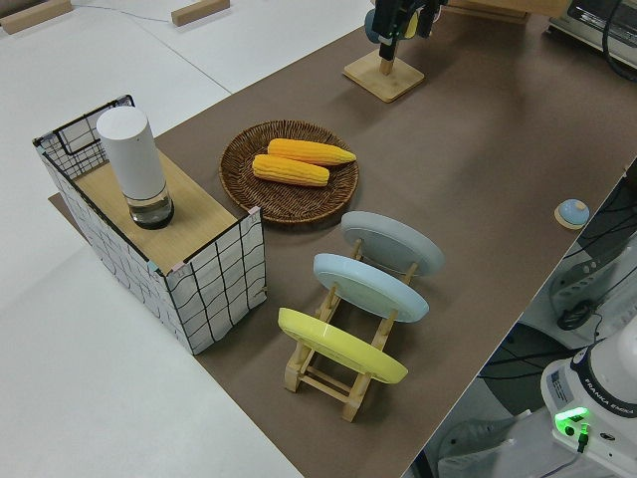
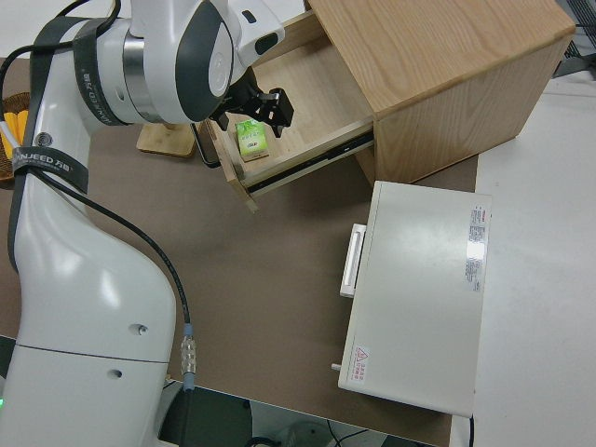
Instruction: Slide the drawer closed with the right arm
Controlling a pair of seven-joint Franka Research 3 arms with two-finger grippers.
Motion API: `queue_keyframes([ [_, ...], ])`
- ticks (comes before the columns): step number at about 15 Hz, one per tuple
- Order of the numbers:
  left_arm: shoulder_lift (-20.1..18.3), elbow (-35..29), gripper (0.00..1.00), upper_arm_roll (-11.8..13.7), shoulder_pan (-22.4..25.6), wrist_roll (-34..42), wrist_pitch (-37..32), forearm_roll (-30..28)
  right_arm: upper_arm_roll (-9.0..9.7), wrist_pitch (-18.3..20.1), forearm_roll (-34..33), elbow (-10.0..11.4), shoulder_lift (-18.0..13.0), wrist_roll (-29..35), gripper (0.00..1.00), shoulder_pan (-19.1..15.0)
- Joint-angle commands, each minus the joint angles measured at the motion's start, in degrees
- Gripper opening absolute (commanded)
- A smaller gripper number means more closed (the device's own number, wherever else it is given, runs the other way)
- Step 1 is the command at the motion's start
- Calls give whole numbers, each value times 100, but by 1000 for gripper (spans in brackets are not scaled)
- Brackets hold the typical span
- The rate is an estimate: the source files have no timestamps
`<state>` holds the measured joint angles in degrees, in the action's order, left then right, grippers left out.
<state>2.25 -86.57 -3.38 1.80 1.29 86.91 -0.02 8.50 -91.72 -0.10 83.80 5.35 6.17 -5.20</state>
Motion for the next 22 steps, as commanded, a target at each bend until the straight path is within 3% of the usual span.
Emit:
queue_keyframes([
  [1,65,149,993,-40,31,56,-113,98,55,66,-130,-30,-34,-55,985,27],
  [10,65,149,993,-40,31,56,-113,98,56,84,-131,-39,-34,-99,946,19],
  [12,65,149,993,-40,31,56,-113,98,47,84,-131,-39,-34,-116,610,19],
  [15,65,149,993,-40,31,56,-113,98,47,127,-183,-83,-34,-125,2,19],
  [22,65,149,993,-40,31,56,-113,98,47,163,-201,-83,-34,-143,0,19],
])
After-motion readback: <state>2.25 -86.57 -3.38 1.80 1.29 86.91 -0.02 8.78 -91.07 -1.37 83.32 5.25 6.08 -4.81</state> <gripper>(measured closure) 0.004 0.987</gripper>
